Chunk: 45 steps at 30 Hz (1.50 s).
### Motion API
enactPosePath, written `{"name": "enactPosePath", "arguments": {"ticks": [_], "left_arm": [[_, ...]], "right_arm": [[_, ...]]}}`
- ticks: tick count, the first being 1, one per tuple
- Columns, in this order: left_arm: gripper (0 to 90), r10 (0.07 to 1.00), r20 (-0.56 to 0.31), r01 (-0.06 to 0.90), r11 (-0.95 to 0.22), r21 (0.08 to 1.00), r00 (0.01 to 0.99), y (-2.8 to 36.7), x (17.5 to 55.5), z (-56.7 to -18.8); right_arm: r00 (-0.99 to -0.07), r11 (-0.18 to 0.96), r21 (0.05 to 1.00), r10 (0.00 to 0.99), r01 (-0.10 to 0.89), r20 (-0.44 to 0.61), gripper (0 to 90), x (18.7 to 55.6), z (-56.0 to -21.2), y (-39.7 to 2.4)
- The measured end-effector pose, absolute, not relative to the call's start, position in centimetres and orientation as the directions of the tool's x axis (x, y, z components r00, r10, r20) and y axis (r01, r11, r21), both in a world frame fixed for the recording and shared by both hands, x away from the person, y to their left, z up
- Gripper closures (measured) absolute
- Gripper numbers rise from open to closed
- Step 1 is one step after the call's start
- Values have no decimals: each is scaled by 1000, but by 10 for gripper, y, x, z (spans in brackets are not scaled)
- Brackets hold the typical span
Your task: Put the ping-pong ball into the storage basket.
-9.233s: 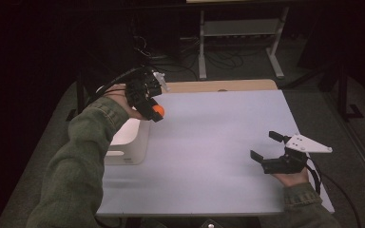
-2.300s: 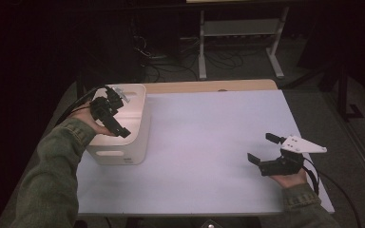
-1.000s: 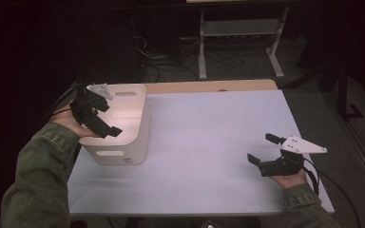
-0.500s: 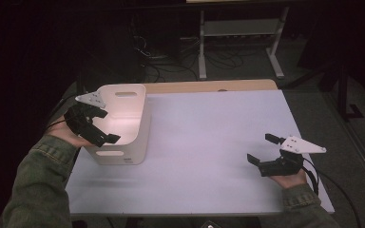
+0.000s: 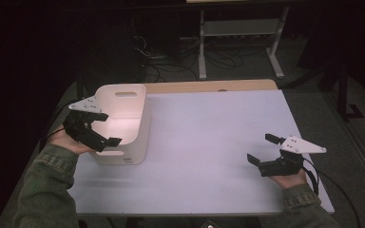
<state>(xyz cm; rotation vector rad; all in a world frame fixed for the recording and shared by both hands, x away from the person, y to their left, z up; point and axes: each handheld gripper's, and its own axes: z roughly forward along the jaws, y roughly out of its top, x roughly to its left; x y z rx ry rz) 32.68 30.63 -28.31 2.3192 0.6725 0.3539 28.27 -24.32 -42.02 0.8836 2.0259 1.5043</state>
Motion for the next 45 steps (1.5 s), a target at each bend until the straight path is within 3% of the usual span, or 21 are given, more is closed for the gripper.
{"name": "enactPosePath", "arguments": {"ticks": [30, 45], "left_arm": [[0, 629, 37, 315, -437, 843, 776, 313, 304, -315], [0, 701, 17, 239, -264, 934, 713, 321, 291, -331]], "right_arm": [[-686, 196, 956, 727, 219, 8, 0, 282, -421, -243], [-685, 198, 956, 729, 214, 2, 0, 282, -421, -243]]}}
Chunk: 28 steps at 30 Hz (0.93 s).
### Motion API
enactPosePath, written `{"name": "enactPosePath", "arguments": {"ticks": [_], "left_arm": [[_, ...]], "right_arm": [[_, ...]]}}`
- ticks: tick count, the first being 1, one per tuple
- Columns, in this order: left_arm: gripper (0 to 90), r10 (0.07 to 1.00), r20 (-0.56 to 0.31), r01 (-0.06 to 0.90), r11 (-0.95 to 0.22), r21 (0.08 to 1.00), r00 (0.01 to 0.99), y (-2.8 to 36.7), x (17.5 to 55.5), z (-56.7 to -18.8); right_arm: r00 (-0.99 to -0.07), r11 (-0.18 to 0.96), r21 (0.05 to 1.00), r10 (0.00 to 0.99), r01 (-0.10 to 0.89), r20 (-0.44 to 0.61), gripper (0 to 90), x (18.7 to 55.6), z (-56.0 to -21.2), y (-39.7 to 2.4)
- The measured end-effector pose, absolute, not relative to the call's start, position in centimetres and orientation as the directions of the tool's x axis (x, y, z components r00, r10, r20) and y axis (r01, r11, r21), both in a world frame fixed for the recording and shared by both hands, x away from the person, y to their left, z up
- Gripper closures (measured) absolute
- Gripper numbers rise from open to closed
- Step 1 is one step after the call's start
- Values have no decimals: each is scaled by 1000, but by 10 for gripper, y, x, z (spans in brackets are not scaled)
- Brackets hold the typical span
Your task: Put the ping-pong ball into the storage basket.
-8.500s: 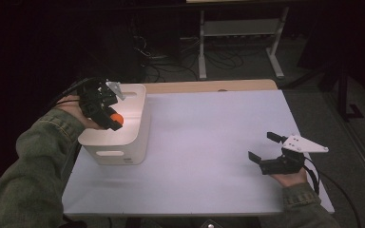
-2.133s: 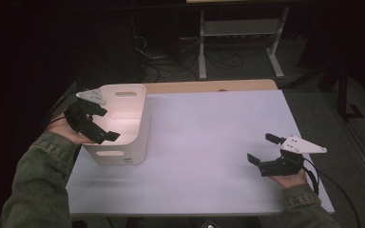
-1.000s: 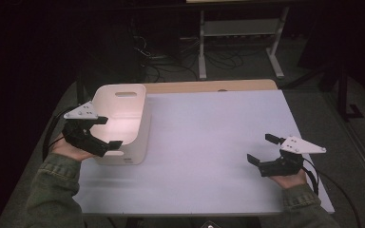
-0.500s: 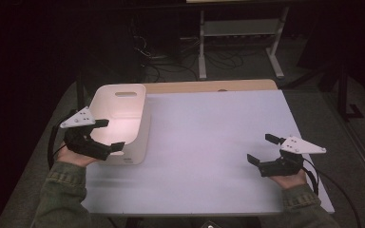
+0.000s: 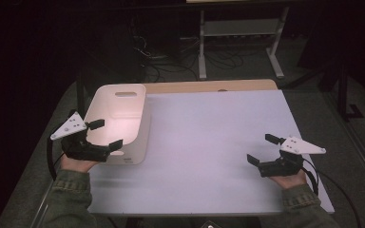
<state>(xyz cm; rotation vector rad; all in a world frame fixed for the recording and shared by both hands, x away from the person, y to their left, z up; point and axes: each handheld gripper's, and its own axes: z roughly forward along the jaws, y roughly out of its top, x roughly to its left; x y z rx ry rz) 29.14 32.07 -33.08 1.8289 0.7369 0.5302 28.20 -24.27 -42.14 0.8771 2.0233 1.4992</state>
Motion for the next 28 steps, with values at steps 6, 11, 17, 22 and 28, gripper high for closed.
{"name": "enactPosePath", "arguments": {"ticks": [6, 11, 17, 22, 28], "left_arm": [[0, 724, 10, 220, -223, 950, 690, 321, 289, -339], [0, 740, -8, 194, -165, 967, 672, 325, 285, -345], [0, 756, -20, 174, -125, 977, 655, 328, 283, -351], [0, 760, -20, 179, -128, 975, 649, 330, 281, -354], [0, 765, -18, 175, -124, 977, 644, 332, 280, -355]], "right_arm": [[-685, 198, 956, 729, 214, 2, 0, 282, -422, -243], [-685, 199, 956, 729, 215, 3, 0, 282, -422, -242], [-684, 200, 955, 729, 218, 4, 0, 283, -423, -242], [-684, 198, 956, 730, 218, 4, 0, 282, -423, -243], [-686, 199, 955, 728, 218, 5, 0, 282, -423, -243]]}}
